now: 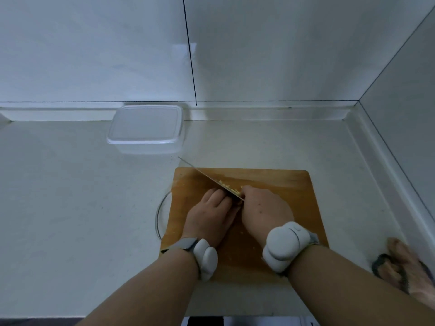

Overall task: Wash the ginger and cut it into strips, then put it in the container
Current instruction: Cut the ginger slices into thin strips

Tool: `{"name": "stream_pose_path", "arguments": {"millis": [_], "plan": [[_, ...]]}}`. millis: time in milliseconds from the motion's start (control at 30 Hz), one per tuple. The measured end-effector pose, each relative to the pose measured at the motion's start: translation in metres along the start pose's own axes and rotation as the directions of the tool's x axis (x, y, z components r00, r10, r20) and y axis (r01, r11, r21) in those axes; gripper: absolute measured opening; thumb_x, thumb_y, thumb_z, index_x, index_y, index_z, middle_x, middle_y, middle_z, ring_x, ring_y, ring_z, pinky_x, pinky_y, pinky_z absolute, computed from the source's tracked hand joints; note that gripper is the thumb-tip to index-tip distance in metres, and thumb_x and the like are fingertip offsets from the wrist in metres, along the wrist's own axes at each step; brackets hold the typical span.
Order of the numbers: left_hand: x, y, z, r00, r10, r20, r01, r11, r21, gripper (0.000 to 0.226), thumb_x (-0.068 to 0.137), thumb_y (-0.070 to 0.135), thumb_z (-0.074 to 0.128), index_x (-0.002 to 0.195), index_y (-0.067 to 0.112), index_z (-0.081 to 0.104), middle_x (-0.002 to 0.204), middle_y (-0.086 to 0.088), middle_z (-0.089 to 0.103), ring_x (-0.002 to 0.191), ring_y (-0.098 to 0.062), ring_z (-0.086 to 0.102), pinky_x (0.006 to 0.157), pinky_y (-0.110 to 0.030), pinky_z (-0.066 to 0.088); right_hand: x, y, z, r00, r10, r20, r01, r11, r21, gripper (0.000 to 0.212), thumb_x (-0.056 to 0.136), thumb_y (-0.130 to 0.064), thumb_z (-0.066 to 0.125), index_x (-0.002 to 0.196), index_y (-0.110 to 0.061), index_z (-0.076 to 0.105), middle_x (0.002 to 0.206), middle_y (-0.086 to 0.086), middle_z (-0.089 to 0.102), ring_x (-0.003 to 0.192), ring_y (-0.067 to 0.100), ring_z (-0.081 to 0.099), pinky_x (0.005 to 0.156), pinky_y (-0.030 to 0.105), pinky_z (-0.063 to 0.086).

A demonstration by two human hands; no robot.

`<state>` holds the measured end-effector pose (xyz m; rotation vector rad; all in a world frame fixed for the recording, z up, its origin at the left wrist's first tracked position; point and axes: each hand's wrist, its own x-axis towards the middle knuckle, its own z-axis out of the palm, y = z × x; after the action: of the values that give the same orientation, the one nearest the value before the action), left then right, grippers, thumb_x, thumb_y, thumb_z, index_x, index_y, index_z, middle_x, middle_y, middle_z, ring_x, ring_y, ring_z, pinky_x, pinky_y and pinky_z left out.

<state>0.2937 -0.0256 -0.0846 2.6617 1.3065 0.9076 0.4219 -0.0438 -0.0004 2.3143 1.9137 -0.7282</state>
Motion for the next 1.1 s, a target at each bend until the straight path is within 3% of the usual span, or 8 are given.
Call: {"name": "stream_pose_path", "arguments": {"millis": [167, 400, 600, 1100], "plan": [[0.0, 0.0, 0.001, 1.0, -0.012, 0.004, 0.012, 1.0, -0.001, 0.028, 0.089, 0.034, 0.051, 0.097, 0.016, 0.071, 0.097, -0.001, 0.066, 0.091, -0.015, 0.053, 0.056, -0.022, 0.048, -0.005, 0.003, -0.001, 1.0, 0.022, 0.009, -0.022, 1.0, -0.002, 0.021, 0.1, -0.015, 0.043, 0.114, -0.019, 0.057, 0.094, 0.004, 0.063, 0.078, 0.023, 0.06, 0.071, 0.036, 0.053], [-0.001, -0.002, 0.002, 1.0, -0.002, 0.015, 0.003, 1.0, -0.031, 0.02, 0.089, 0.032, 0.056, 0.095, 0.019, 0.07, 0.1, 0.002, 0.064, 0.092, -0.016, 0.055, 0.055, -0.027, 0.052, -0.034, 0.024, -0.004, 0.991, 0.132, -0.016, -0.131, 0.991, 0.03, 0.018, 0.099, -0.018, 0.046, 0.098, -0.022, 0.063, 0.081, -0.001, 0.062, 0.07, 0.016, 0.062, 0.072, 0.033, 0.058], [0.0, -0.001, 0.003, 0.999, -0.042, 0.013, 0.042, 0.999, -0.015, 0.03, 0.089, 0.037, 0.048, 0.096, 0.019, 0.072, 0.103, 0.0, 0.066, 0.096, -0.017, 0.052, 0.054, -0.028, 0.053, -0.056, 0.027, -0.013, 0.995, 0.099, -0.004, -0.099, 0.994, 0.039, 0.016, 0.098, -0.019, 0.049, 0.105, -0.025, 0.062, 0.085, -0.003, 0.063, 0.071, 0.013, 0.061, 0.07, 0.028, 0.054], [0.0, 0.001, 0.0, 1.0, -0.009, -0.017, 0.009, 1.0, -0.022, 0.027, 0.089, 0.033, 0.051, 0.097, 0.017, 0.072, 0.101, -0.001, 0.066, 0.094, -0.016, 0.053, 0.058, -0.026, 0.052, -0.032, 0.017, -0.012, 0.995, 0.083, 0.047, -0.08, 0.996, -0.045, 0.019, 0.098, -0.013, 0.047, 0.108, -0.021, 0.062, 0.085, 0.0, 0.062, 0.072, 0.016, 0.061, 0.072, 0.031, 0.055]]}}
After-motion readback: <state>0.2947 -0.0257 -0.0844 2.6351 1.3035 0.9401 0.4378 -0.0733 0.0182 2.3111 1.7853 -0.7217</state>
